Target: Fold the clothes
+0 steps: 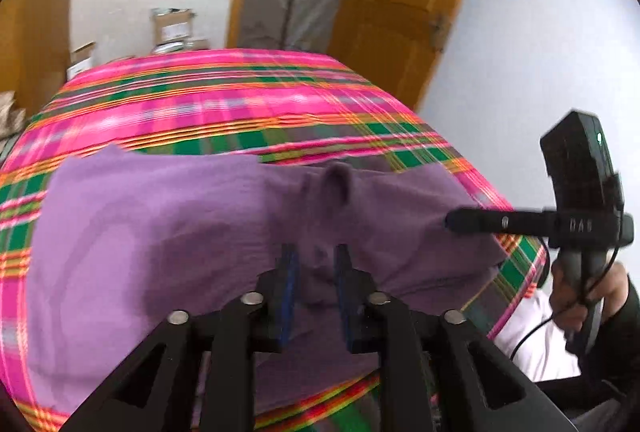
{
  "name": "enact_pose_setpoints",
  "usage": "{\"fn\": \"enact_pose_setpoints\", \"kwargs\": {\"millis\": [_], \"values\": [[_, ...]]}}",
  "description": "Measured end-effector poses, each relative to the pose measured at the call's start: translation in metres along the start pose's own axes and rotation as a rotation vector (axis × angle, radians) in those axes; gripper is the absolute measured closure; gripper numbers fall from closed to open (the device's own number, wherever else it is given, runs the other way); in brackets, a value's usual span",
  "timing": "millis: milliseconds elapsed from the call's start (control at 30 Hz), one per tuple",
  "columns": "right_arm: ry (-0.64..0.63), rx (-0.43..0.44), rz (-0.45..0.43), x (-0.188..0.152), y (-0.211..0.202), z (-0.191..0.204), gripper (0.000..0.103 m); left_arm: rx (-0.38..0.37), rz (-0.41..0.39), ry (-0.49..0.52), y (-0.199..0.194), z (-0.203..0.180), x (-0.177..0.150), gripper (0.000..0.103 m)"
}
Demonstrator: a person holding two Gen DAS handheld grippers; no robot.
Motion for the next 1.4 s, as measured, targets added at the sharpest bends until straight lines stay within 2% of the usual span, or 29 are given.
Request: {"fn": "enact_pose_setpoints", "kwargs": {"millis": [133,267,367,467,567,900,1133,1233,1400], "values": [[0.037,-0.041,-0.083,0.004,-0.027,-0.016,0.066,0.011,0.035,0.027,0.014,-0.012,0.000,0.067],[0.041,-0.035,-0.075,0.004,-0.024,-0.022,0.066,0.015,0.029,0.055,0.016,-0.017,0.000,0.067],[0.049,-0.031,-0.075,0.004,-0.023,-0.026,0.066,0.020,0.025,0.080,0.017,-0.018,-0.001,0.084],[0.052,-0.029,-0.082,0.004,-0.024,-0.028,0.066,0.019,0.044,0.092,0.020,-0.018,-0.005,0.096],[0.052,-0.036,-0.091,0.005,-0.026,-0.027,0.066,0.011,0.042,0.086,0.017,-0.014,-0.008,0.101],[0.051,-0.088,-0.194,0.010,-0.057,-0.031,0.066,-0.010,0.023,0.010,-0.004,0.005,-0.021,0.101],[0.083,-0.144,-0.251,0.012,-0.078,-0.046,0.066,0.006,0.002,-0.021,-0.010,0.012,-0.013,0.101],[0.077,-0.153,-0.237,0.018,-0.075,-0.049,0.066,-0.012,-0.017,-0.030,-0.013,0.010,-0.004,0.101],[0.081,-0.182,-0.183,0.034,-0.058,-0.061,0.066,-0.057,-0.010,0.031,-0.001,-0.016,0.010,0.098]]}}
Point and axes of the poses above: each gripper's, at about its wrist camera, not at the fingertips, and y roughly the way its jaws point, z to its left, x to its top, the point moved 2 cm from there along y, roughly the way its jaws point, and after that the axes turned 12 degrees about x, right-handed, at the moved point
